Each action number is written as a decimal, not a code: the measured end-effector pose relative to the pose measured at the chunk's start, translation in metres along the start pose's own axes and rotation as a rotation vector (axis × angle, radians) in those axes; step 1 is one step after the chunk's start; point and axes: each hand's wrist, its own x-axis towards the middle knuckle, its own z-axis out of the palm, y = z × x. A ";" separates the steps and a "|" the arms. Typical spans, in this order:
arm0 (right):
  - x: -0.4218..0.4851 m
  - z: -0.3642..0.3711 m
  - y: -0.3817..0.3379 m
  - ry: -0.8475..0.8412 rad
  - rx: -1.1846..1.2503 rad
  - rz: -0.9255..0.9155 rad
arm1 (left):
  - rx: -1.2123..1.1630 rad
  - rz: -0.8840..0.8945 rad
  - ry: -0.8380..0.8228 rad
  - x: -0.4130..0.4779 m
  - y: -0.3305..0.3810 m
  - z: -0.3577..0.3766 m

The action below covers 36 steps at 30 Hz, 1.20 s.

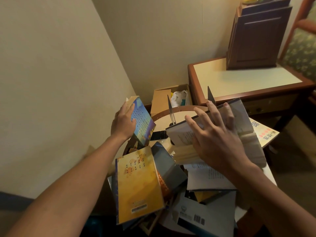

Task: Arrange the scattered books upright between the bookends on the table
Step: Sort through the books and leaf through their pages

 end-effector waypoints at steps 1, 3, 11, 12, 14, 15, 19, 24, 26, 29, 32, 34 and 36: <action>0.000 0.000 0.000 0.002 0.001 0.001 | 0.008 0.006 -0.005 0.000 -0.001 0.001; 0.000 -0.001 0.000 0.003 -0.003 0.002 | 0.022 0.020 0.000 0.000 -0.001 0.002; -0.004 -0.006 -0.002 -0.011 -0.012 -0.016 | 0.099 0.039 -0.048 -0.011 0.005 -0.007; -0.005 -0.008 -0.002 -0.017 -0.013 -0.021 | 0.115 0.041 -0.061 -0.013 0.006 -0.009; -0.008 -0.012 -0.002 -0.027 -0.020 -0.027 | 0.142 0.044 -0.080 -0.017 0.007 -0.012; -0.009 -0.014 -0.002 -0.035 -0.029 -0.029 | 0.155 0.046 -0.088 -0.019 0.007 -0.013; -0.016 -0.024 -0.004 -0.061 -0.060 -0.045 | 0.164 0.077 -0.061 -0.031 0.008 -0.021; -0.032 -0.042 -0.003 -0.069 -0.106 -0.007 | -0.089 0.290 0.149 -0.057 0.036 -0.043; -0.041 -0.045 0.000 -0.051 -0.091 0.018 | -0.218 0.347 0.155 -0.073 0.061 -0.054; -0.062 -0.049 0.004 0.000 -0.046 0.086 | -0.315 0.512 0.039 -0.104 0.099 -0.065; -0.088 -0.048 0.010 0.050 0.038 0.201 | -0.211 0.673 -0.018 -0.127 0.126 -0.060; -0.105 -0.046 0.014 0.065 0.115 0.307 | -0.156 0.732 -0.025 -0.136 0.138 -0.053; -0.121 -0.042 0.014 0.073 0.180 0.399 | -0.172 0.744 -0.035 -0.138 0.146 -0.048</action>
